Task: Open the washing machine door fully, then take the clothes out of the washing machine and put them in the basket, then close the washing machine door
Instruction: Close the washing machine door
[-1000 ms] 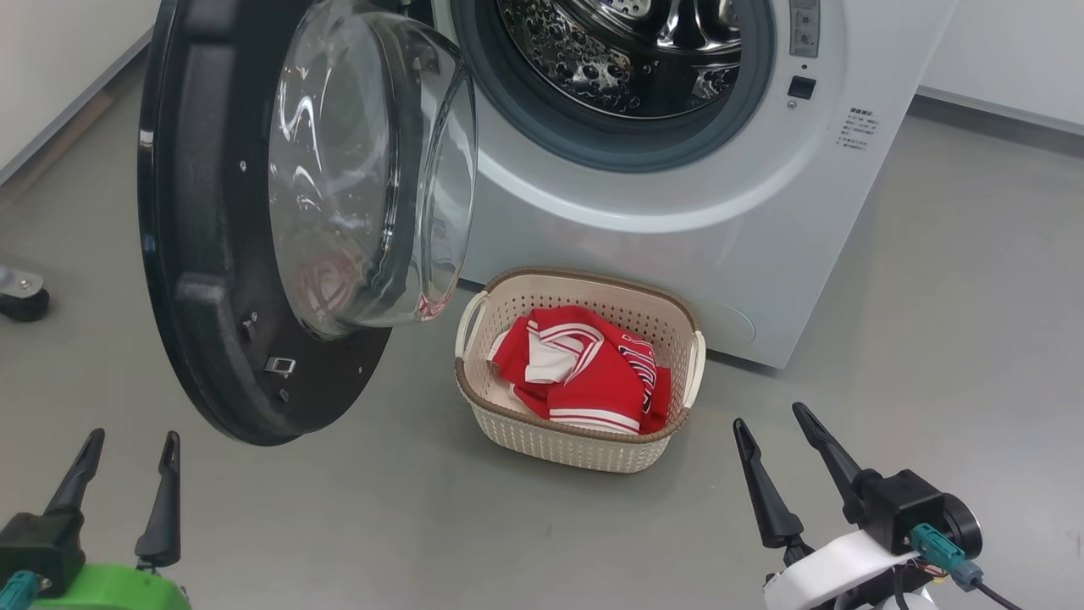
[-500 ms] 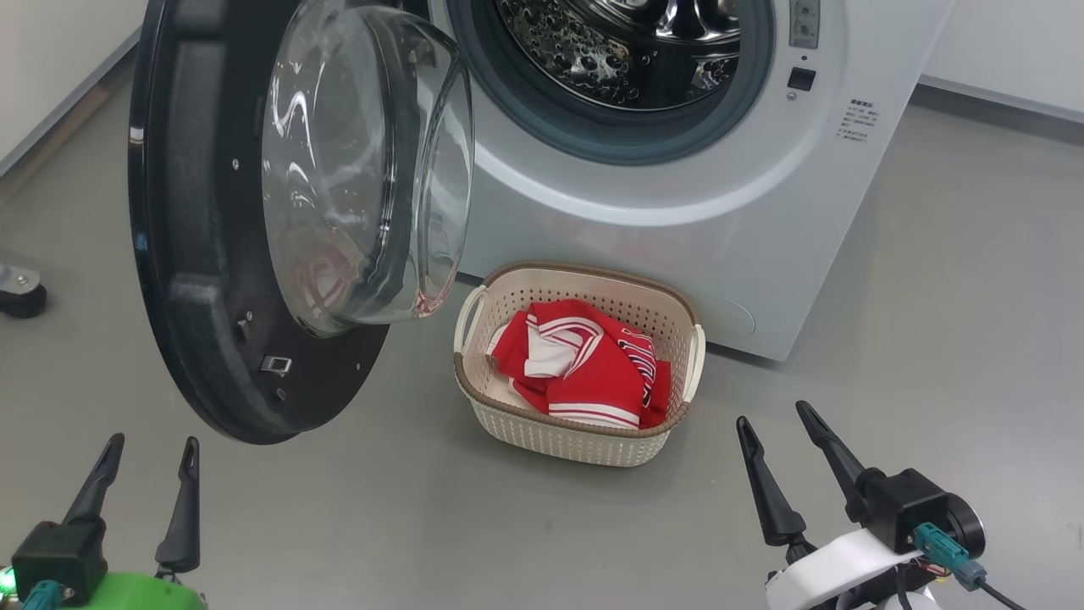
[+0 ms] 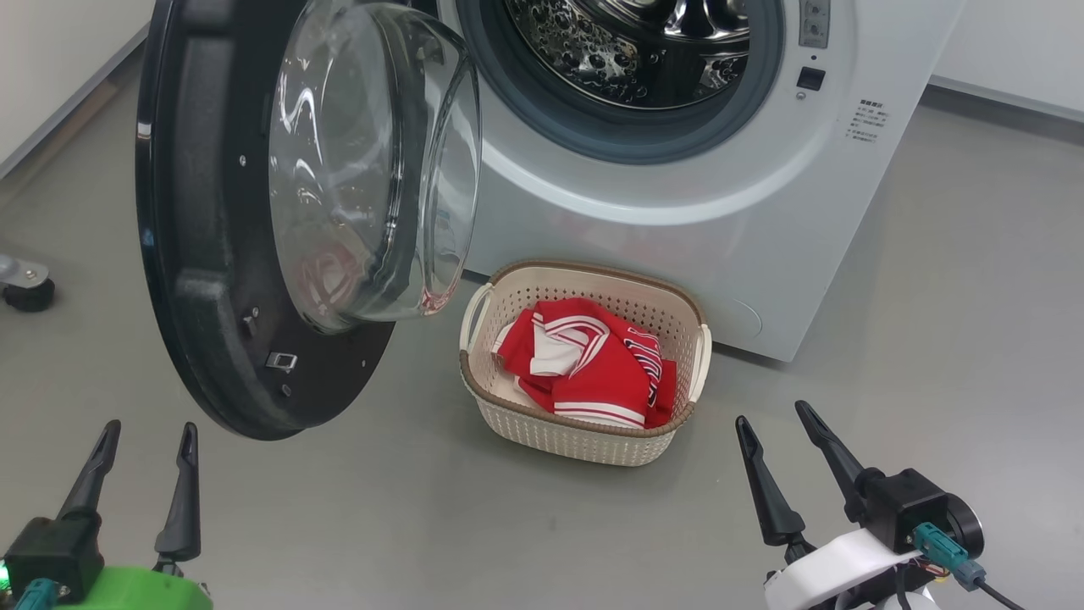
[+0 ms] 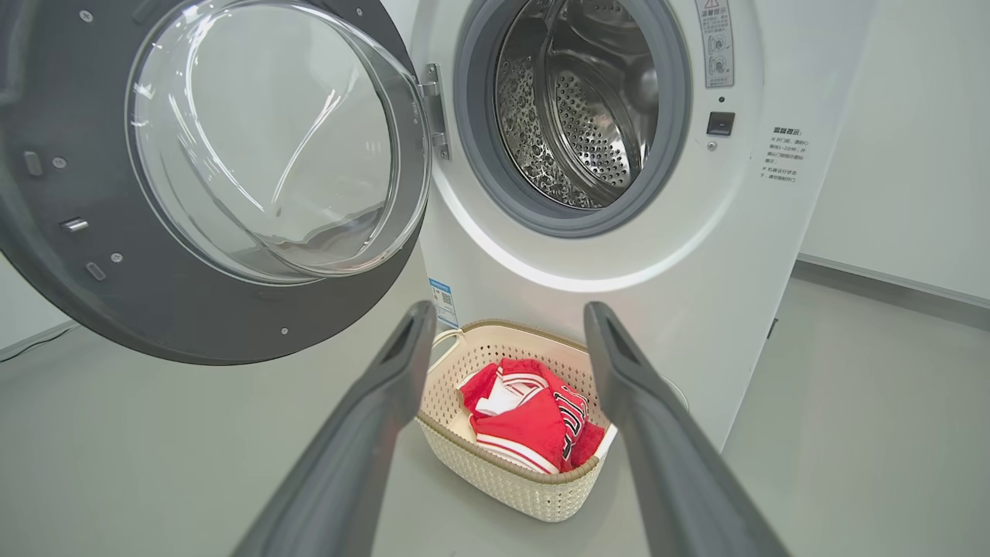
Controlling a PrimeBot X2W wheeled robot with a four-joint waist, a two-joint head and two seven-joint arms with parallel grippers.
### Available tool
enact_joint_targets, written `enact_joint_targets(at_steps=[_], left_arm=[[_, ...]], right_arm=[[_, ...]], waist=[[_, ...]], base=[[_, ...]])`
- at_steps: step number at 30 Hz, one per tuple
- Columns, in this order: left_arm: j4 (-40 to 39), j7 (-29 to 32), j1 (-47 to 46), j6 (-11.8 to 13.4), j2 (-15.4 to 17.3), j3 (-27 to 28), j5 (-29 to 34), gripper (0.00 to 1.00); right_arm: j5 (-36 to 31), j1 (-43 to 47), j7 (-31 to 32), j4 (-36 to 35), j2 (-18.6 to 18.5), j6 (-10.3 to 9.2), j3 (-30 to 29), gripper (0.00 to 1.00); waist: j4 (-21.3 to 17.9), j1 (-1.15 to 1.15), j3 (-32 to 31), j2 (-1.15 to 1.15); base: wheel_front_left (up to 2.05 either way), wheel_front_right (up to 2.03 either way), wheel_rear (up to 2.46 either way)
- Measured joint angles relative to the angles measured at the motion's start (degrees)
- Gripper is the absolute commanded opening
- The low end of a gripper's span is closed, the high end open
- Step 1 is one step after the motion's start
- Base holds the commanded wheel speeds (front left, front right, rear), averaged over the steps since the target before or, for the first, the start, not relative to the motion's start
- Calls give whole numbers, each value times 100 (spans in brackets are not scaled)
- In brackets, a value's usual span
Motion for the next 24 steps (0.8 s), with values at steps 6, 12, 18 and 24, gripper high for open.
enact_joint_targets(at_steps=[6,12,18,24], left_arm=[[-58,0,19,0,-18,24,23,100],[-124,-5,28,0,-43,73,59,100],[-145,-5,104,0,-81,79,94,100],[-153,-5,111,0,-110,79,101,100]], right_arm=[[0,0,0,0,1,0,0,100],[0,0,-1,1,4,1,0,100],[0,0,-1,4,5,1,-1,100],[0,0,-1,5,10,1,0,100]], waist=[[16,0,6,0],[17,0,8,0],[4,0,3,0],[-2,0,7,0]], base=[[0,0,0],[0,0,0],[0,0,0],[0,0,0]])
